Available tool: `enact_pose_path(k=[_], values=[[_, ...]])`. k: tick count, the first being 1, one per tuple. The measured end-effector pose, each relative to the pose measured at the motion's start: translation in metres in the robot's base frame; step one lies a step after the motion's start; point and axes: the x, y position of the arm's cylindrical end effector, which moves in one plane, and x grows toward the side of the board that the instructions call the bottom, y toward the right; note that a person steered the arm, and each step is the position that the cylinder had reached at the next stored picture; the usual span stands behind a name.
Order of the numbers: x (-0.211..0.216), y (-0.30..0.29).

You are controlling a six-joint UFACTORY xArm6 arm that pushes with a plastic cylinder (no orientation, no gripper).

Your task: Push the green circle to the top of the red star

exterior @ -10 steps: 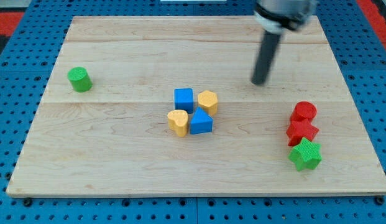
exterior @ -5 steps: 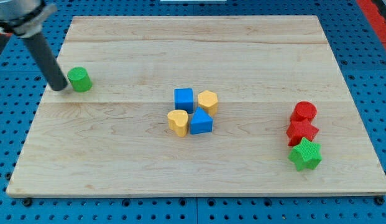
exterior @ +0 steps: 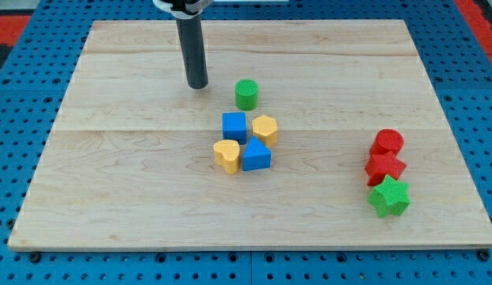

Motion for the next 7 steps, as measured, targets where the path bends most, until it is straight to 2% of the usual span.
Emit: enact_pose_path(k=[1,2,3,4,5,6,7], values=[[0.024,0.099],[0.026,0.128],[0.071,0.148],[0.071,0.181],[0.060,0.191],[0.114,0.232],[0.105,0.182]])
